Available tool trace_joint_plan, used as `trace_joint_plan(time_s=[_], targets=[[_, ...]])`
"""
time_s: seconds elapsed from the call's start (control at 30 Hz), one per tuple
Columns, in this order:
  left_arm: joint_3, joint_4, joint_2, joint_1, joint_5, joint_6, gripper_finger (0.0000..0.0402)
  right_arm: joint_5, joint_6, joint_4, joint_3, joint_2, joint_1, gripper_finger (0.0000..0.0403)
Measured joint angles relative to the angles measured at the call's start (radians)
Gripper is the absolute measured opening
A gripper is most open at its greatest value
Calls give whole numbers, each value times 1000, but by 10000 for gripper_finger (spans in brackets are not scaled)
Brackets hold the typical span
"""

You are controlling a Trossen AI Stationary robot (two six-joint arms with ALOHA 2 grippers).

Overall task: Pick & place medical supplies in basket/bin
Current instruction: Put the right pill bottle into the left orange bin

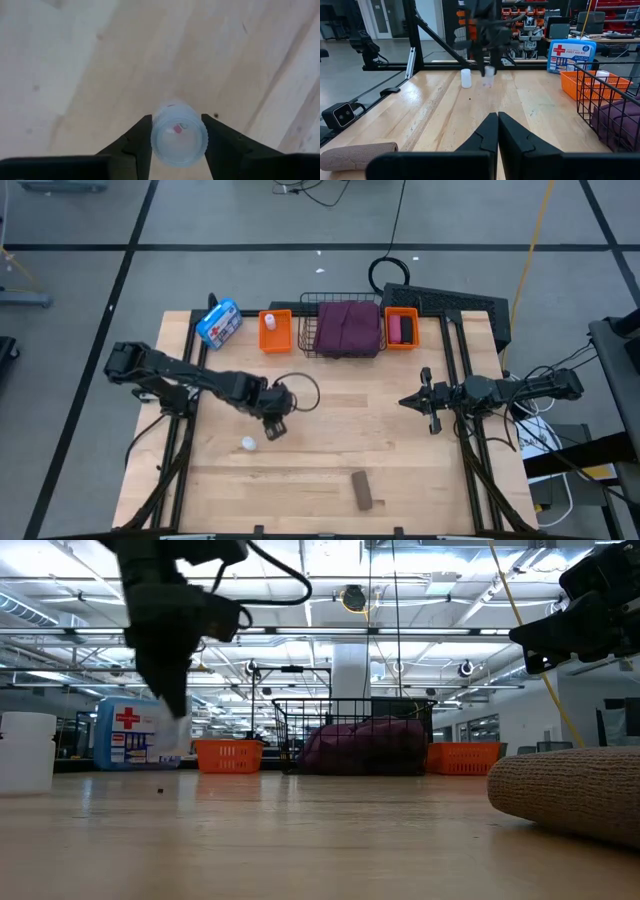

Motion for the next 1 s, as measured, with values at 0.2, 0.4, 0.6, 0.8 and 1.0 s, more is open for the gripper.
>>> trace_joint_plan(time_s=[0.2, 0.4, 0.6, 0.8, 1.0], targets=[[109, -87, 0, 111, -26, 93, 153, 0, 0, 0, 0, 0, 0, 0], [187, -91, -2, 207, -110, 249, 156, 0, 0, 0, 0, 0, 0, 0], [179, -95, -81, 358, -105, 376, 141, 0, 0, 0, 0, 0, 0, 0], [159, -85, -148, 557, -106, 427, 152, 0, 0, 7, 0, 0, 0, 0], [158, 52, -125, 713, -59, 448, 154, 0, 0, 8, 0, 0, 0, 0]])
